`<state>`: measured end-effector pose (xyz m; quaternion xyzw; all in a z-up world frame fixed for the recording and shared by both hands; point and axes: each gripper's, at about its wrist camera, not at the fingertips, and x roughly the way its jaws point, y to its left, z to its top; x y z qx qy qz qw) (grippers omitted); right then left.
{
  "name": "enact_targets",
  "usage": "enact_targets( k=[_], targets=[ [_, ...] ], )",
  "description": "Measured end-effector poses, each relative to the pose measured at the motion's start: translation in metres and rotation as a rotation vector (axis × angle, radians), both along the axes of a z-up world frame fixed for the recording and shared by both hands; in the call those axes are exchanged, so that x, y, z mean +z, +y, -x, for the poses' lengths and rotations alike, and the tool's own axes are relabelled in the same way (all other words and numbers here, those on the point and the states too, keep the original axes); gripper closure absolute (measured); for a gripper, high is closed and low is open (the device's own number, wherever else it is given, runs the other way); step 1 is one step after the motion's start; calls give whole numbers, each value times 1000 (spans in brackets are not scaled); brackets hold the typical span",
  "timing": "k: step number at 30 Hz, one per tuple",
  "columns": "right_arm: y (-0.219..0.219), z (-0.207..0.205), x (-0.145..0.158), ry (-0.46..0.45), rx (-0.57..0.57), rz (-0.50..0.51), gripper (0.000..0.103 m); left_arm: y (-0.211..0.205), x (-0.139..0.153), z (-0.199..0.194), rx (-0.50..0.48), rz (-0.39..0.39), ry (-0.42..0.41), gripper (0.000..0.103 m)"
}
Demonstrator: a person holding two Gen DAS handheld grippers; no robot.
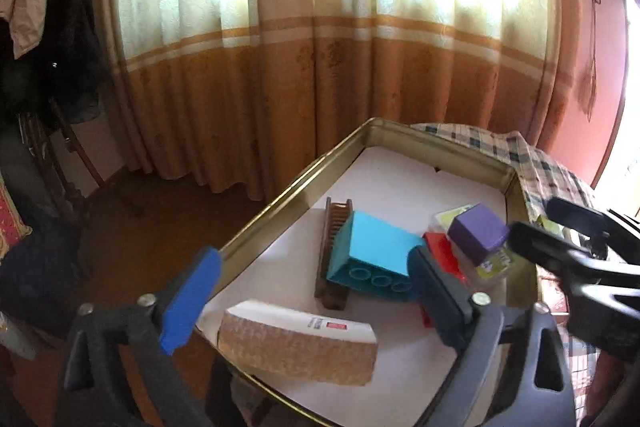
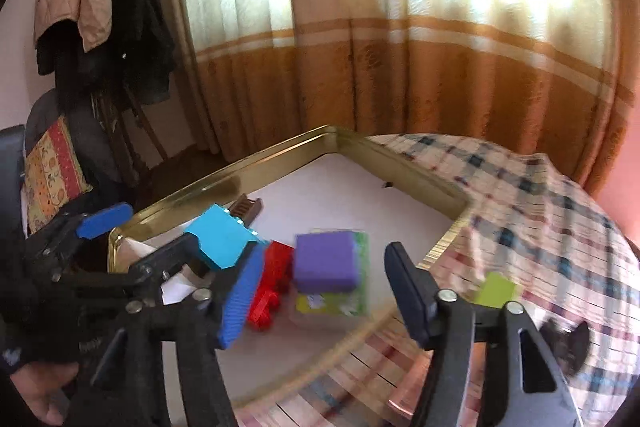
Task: Organize rigid objects
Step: 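Carry the white box and purple cube into the tray and open both grippers, then withdraw from the tray and grasp the copper bar with the right gripper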
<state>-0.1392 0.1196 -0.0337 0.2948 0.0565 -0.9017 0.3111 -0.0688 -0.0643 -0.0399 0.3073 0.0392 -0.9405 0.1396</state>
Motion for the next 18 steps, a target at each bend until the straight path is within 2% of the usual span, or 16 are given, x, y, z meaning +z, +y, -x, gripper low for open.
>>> enact_targets(
  k=[7,11,14,18],
  targets=[
    [81,-11,-7,-11,-144,7,33,10,2,-12,-2,-86,42,0],
    [112,-10,-11,-25,-215,4,33,20,3,-12,-11,-102,52,0],
    [116,-13,-12,-32,-217,23,33,25,4,-13,-12,-101,60,0],
    [92,-17,-17,-48,-161,7,33,27,5,-13,-9,-92,60,0]
  ],
)
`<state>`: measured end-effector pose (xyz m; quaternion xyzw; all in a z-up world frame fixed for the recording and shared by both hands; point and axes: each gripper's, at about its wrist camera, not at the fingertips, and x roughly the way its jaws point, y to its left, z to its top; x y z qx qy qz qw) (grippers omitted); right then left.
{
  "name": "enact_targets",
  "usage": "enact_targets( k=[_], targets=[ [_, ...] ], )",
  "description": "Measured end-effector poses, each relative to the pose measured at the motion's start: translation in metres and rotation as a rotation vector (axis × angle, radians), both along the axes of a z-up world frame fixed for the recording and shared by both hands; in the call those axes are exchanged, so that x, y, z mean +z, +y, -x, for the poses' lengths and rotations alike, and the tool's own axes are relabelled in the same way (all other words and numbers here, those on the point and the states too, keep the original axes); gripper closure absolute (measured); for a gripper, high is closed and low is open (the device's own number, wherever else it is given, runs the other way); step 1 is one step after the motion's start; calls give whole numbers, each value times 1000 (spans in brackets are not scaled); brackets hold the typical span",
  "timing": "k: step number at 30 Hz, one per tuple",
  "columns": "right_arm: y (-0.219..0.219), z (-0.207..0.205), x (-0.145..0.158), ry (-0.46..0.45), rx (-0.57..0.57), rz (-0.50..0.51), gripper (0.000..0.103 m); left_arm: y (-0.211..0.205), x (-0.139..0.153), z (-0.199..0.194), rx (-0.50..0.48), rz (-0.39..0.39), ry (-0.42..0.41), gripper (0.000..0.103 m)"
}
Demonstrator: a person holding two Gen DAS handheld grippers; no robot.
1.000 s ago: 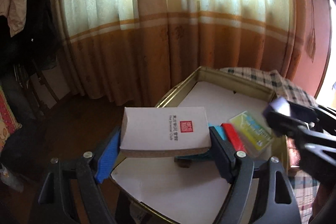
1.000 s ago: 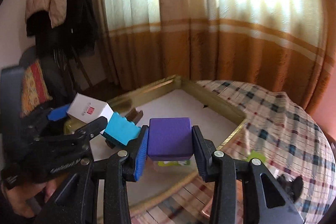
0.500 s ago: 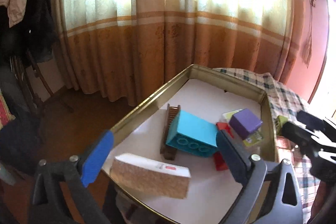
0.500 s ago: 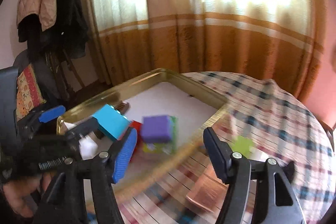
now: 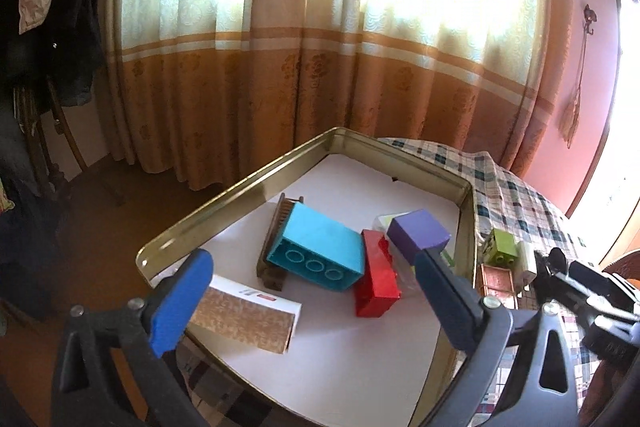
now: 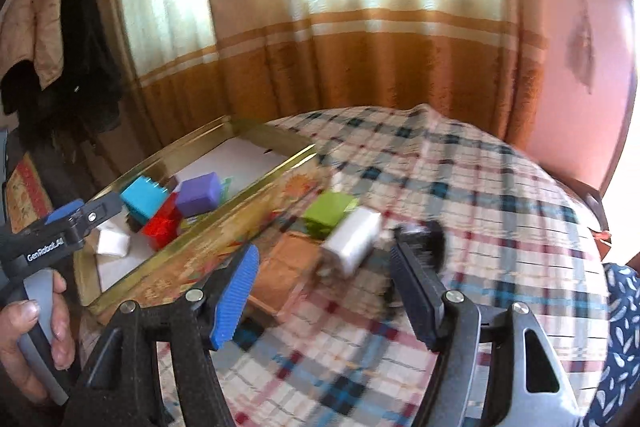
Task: Organize rigid objects
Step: 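Withdraw from the tray and grasp the copper bar with the right gripper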
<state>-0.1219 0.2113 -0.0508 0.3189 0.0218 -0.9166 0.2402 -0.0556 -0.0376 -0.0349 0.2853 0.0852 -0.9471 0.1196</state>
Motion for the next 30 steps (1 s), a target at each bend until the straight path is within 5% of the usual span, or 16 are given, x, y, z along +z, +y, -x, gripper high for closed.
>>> enact_targets(
  k=[12,14,18,30],
  targets=[
    [-50,27,-39,-203,-13,-159,34,-6,-3,0,1,-24,-8,0],
    [-49,29,-43,-224,-15,-160,40,-4,-4,0,-5,-17,-9,0],
    [-44,26,-42,-214,-9,-154,55,1,-4,-2,-15,-17,-9,0],
    [17,-18,-3,-17,-60,-73,56,50,7,3,-163,17,0,0]
  ],
)
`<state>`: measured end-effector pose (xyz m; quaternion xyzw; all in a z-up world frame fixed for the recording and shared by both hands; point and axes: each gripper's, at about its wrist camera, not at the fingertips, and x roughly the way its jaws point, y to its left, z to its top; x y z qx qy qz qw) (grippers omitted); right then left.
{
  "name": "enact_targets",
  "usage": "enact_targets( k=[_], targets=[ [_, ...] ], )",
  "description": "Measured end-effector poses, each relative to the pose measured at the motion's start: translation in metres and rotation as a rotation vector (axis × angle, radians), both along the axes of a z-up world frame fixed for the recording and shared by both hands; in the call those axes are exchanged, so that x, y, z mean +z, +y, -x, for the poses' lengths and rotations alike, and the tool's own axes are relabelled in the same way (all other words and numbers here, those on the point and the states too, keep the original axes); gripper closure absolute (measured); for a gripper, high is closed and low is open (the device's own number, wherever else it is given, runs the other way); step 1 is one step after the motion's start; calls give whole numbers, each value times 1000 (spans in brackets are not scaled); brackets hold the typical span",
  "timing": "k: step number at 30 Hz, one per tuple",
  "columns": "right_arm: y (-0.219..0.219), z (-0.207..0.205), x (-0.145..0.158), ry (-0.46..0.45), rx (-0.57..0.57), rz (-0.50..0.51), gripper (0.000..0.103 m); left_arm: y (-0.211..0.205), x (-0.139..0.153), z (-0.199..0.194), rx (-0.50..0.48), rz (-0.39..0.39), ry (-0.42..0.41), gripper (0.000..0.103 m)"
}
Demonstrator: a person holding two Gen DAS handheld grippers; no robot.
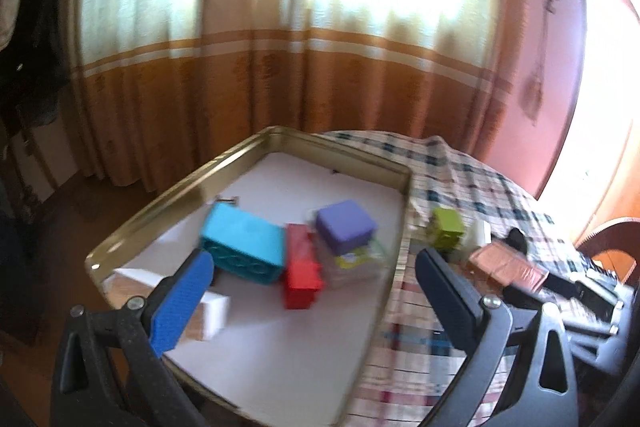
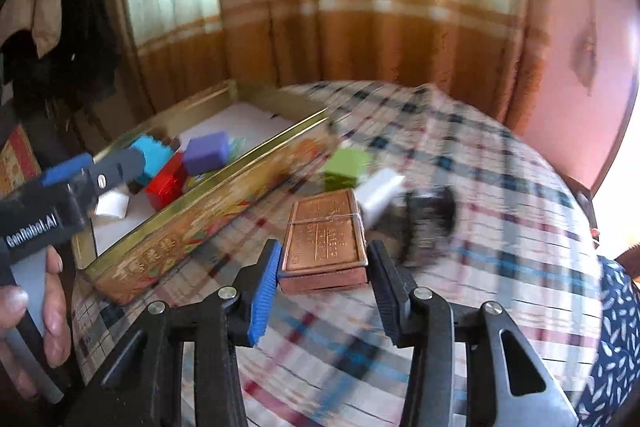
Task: Organize rigid objects
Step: 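Withdraw from the tray and grasp the copper bar with the right gripper, then close the left gripper on the white charger while the right gripper holds the copper bar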
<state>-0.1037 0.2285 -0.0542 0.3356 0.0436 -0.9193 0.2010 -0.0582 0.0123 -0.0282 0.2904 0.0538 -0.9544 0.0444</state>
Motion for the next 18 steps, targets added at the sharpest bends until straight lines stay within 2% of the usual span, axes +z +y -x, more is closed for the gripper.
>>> enact_targets(
  k=[7,11,18],
  targets=[
    [42,5,7,57,-96,46,56,44,0,9,-103,52,6,0],
    [53,11,4,76,-143,23,56,65,-6,17,-148,63,-20,0],
    [77,21,-1,60,-210,32,56,93,-7,25,-220,72,-31,1]
  ],
)
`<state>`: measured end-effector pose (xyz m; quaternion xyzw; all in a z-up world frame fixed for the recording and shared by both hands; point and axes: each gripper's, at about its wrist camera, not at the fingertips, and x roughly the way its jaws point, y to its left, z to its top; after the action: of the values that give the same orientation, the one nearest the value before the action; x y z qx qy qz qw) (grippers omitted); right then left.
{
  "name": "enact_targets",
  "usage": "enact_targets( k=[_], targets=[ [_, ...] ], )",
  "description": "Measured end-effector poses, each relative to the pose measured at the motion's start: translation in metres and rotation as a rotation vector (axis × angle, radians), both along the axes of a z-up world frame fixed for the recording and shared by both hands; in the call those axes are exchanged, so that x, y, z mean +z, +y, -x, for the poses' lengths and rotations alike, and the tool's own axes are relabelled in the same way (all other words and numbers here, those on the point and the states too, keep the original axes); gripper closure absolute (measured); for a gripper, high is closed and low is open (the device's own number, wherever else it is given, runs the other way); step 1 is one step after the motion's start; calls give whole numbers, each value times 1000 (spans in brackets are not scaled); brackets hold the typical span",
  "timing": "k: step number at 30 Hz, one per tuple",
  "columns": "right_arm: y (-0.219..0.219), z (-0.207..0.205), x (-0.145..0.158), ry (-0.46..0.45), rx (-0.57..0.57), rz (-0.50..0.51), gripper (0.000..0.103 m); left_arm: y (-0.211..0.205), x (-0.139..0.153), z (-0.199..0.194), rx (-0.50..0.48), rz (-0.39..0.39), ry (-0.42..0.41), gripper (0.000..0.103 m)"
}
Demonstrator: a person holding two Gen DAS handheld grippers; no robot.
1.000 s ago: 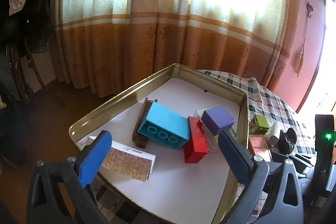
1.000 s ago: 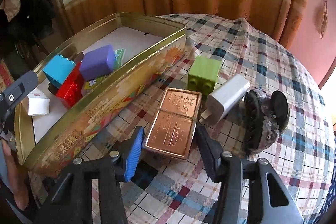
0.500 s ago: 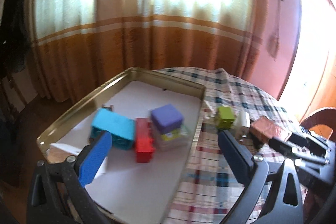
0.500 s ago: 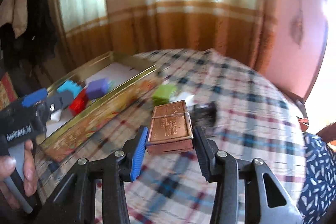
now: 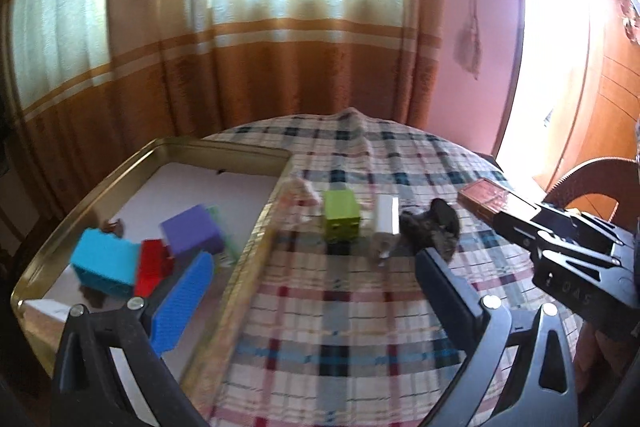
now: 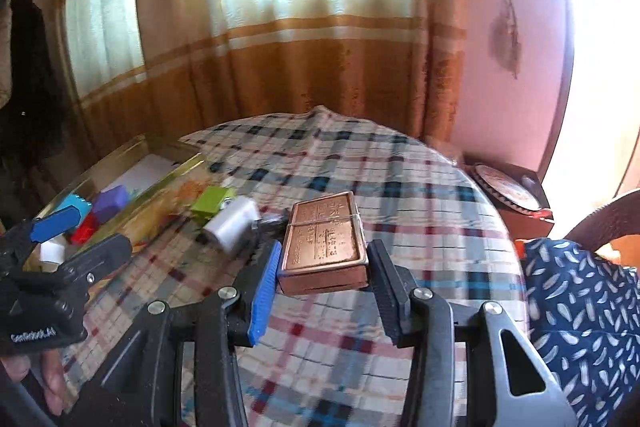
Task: Organize rigid objects
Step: 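Close the left gripper on the white charger while the right gripper holds the copper bar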
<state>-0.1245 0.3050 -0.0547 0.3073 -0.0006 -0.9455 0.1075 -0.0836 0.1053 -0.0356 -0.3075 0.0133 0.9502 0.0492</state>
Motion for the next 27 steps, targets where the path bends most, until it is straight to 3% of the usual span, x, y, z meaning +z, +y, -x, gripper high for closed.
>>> enact_targets(
  k=[8,13,16,19,23,27],
  targets=[
    [10,15,-7,-51,-8,16,56,25,0,18,-83,-3,-22,8],
    [13,19,-9,-65,-3,36,56,31,-6,34,-102,-20,-56,9],
    [14,20,-9,-71,-1,37,56,34,-9,42,-99,-11,-72,16],
    [14,20,-9,-72,-3,37,56,40,-12,45,-110,-1,-75,25],
    [14,22,-11,-83,-5,38,56,52,-20,53,-139,35,-93,46],
    [16,26,-12,-93,-7,36,56,53,-25,63,-146,29,-119,59]
  ],
)
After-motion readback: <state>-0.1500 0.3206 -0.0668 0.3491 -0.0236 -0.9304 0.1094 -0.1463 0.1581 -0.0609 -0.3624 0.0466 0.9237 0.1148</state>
